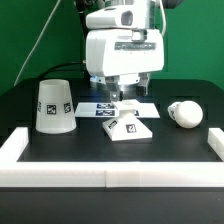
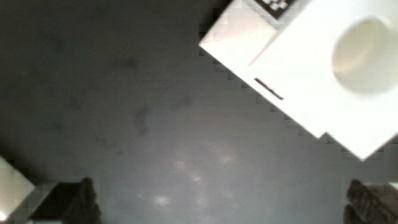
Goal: Assemble lamp
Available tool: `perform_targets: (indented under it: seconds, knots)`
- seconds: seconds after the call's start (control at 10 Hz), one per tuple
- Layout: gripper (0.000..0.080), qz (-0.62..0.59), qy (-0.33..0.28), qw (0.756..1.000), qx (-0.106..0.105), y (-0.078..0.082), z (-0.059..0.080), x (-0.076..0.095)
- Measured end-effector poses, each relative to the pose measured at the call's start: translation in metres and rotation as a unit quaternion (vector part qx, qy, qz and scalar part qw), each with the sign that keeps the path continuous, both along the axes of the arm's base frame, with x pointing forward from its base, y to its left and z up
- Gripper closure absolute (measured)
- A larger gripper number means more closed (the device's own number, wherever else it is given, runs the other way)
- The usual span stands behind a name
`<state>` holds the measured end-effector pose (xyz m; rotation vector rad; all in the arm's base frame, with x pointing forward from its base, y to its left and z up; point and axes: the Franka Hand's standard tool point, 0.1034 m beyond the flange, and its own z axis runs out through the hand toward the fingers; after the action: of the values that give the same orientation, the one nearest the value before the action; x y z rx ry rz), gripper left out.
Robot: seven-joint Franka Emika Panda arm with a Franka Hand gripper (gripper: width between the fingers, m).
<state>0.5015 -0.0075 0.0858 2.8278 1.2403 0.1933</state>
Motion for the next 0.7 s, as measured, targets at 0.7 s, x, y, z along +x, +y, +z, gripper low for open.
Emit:
perform_targets:
  seconds: [0.7]
  knots:
    - [0.01,-0.29,0.021,0.956,0.042,0.016,-0.01,-0.022]
